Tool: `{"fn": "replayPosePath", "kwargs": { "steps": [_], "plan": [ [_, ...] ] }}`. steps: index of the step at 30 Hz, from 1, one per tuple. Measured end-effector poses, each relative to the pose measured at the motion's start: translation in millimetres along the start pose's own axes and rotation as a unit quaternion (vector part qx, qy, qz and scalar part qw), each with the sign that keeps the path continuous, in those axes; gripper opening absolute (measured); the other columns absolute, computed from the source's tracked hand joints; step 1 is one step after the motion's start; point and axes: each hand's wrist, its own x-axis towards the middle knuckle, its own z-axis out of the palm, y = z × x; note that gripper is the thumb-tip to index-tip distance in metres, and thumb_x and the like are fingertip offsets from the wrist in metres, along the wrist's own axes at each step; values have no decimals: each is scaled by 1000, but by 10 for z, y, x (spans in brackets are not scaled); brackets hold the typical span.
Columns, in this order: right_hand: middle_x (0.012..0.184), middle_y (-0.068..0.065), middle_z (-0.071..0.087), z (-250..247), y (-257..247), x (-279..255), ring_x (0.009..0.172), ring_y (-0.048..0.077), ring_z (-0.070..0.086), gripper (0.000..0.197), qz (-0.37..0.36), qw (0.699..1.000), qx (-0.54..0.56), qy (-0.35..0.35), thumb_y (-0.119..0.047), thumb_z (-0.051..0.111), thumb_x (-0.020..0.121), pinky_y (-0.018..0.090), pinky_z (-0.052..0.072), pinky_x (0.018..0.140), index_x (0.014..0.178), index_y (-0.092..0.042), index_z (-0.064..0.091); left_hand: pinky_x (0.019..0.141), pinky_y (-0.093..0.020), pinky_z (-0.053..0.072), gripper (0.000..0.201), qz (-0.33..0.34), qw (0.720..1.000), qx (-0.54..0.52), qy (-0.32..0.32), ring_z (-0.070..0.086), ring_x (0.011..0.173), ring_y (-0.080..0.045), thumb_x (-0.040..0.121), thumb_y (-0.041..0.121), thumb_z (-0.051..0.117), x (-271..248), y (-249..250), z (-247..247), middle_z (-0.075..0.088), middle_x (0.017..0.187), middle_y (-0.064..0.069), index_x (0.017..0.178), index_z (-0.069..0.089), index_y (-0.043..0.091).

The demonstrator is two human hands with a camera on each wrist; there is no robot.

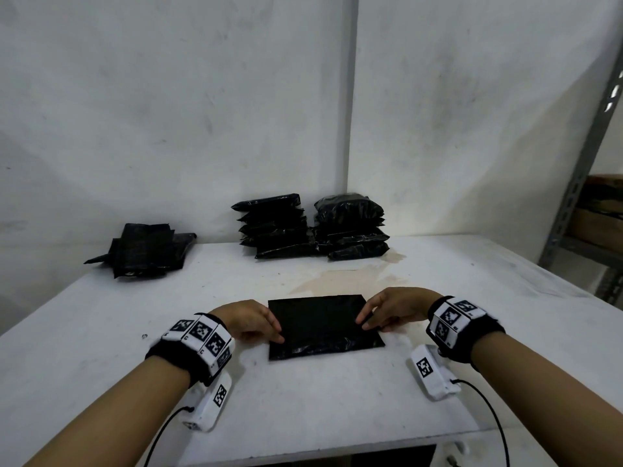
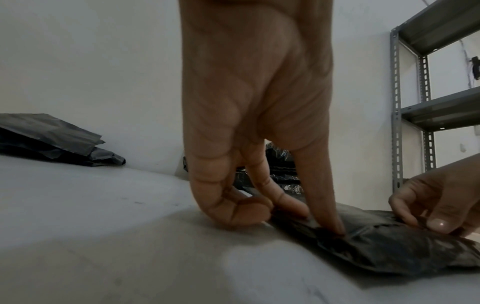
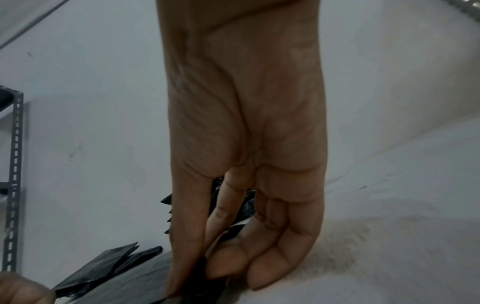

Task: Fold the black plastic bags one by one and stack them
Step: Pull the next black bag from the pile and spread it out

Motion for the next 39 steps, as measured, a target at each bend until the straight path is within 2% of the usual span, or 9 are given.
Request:
{"fn": "replayPosePath", "kwargs": {
  "steps": [3, 5, 9, 15, 20, 27, 31, 34, 39],
  "plan": [
    [83, -4, 68, 14, -17, 12, 75, 6, 58, 17, 5, 1000, -14, 8, -12, 78, 80, 16, 51, 73, 92, -23, 76, 57, -13, 39, 19, 44, 990, 119, 54, 49, 68, -1, 75, 14, 79, -21, 54, 12, 57, 73, 9, 85, 64, 19],
    [79, -6, 69, 22, -26, 6, 69, 3, 59, 17, 8, 1000, -18, 8, -11, 77, 81, 15, 50, 69, 94, -22, 75, 61, -11, 38, 18, 128, 980, 127, 87, 51, 75, -5, 76, 10, 77, -1, 113, 28, 56, 76, 9, 86, 66, 20],
    [73, -9, 70, 36, -46, -12, 61, -1, 60, 18, 11, 1000, -22, 12, -9, 75, 83, 12, 50, 64, 96, -20, 73, 72, -10, 40, 16, 236, 963, 133, 7, 59, 80, -3, 80, 16, 75, -20, 309, 196, 67, 84, 7, 96, 75, 20],
    [77, -8, 72, 38, -59, -37, 68, 0, 64, 17, 11, 1000, -14, 10, -10, 74, 84, 13, 51, 67, 97, -20, 72, 62, -6, 34, 34, 237, 936, 262, 2, 48, 81, 3, 76, 18, 78, 27, 433, 416, 57, 97, 13, 109, 71, 25],
    [80, -8, 72, 41, -31, -38, 69, 0, 64, 16, 10, 1000, -10, 12, -11, 74, 83, 14, 51, 67, 95, -21, 73, 63, 0, 35, 35, 222, 944, 244, 13, 50, 79, 6, 72, 17, 81, 44, 381, 380, 58, 91, 16, 106, 74, 24],
    [73, -7, 72, 40, -40, -3, 62, 1, 65, 12, 23, 999, -19, 17, -8, 74, 83, 14, 50, 60, 85, -18, 67, 76, -12, 38, 33, 209, 936, 283, 18, 53, 92, -2, 72, 19, 81, 65, 396, 407, 65, 101, 14, 104, 75, 26],
    [90, 5, 68, 3, -37, 33, 68, 8, 65, 27, 31, 999, -14, 19, -5, 77, 80, 18, 54, 65, 73, -18, 54, 73, -11, 38, 33, 200, 941, 274, 17, 54, 88, 2, 68, 27, 84, 65, 400, 380, 63, 90, 21, 101, 76, 30],
    [79, 3, 65, 0, -22, 38, 59, 7, 63, 35, 32, 999, -21, 32, -6, 79, 78, 16, 53, 59, 68, -19, 48, 74, -16, 37, 31, 207, 925, 316, 31, 51, 89, 1, 71, 30, 81, 66, 409, 399, 64, 98, 20, 101, 74, 32],
    [77, 3, 65, 17, -36, 9, 60, 9, 62, 23, 47, 998, -24, 23, -12, 81, 76, 16, 53, 60, 73, -17, 59, 76, -20, 38, 28, 207, 917, 337, 41, 49, 89, 2, 71, 33, 81, 68, 403, 429, 63, 98, 22, 98, 72, 33]
  ]
}}
